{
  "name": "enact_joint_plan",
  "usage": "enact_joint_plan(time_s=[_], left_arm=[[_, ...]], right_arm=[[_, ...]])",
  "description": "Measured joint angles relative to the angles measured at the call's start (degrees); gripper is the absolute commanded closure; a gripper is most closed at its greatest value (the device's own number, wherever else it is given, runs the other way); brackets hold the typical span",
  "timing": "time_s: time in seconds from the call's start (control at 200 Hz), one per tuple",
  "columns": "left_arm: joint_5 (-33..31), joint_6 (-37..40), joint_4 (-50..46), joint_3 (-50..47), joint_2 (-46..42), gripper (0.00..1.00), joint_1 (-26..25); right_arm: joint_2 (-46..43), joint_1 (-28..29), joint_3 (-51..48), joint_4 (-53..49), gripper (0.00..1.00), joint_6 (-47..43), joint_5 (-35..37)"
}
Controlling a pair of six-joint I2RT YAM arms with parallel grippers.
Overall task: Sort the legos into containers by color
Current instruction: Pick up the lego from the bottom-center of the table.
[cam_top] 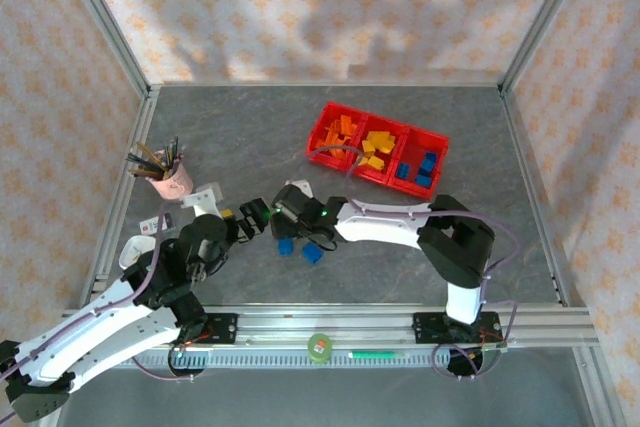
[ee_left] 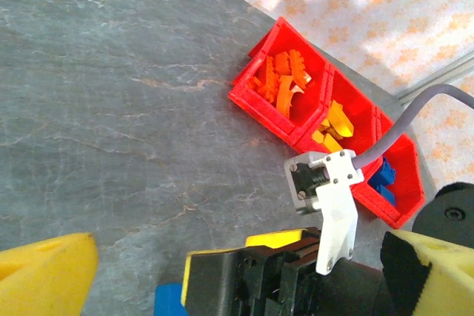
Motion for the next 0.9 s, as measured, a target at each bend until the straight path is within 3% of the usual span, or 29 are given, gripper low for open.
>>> enact_joint_plan(time_s=[0.4,0.901], left_arm=[[-3.7,-4.3,-7.0,-1.6,-6.9,0.01,0.0],[-4.3,-5.2,-8.2,-2.0,-7.5,0.01,0.0]], right_arm=[[7.6,3.1,5.0,-2.9,0.39,1.4,0.5],[10.5,3.1,7.4,-4.2,0.65,1.8,0.8]])
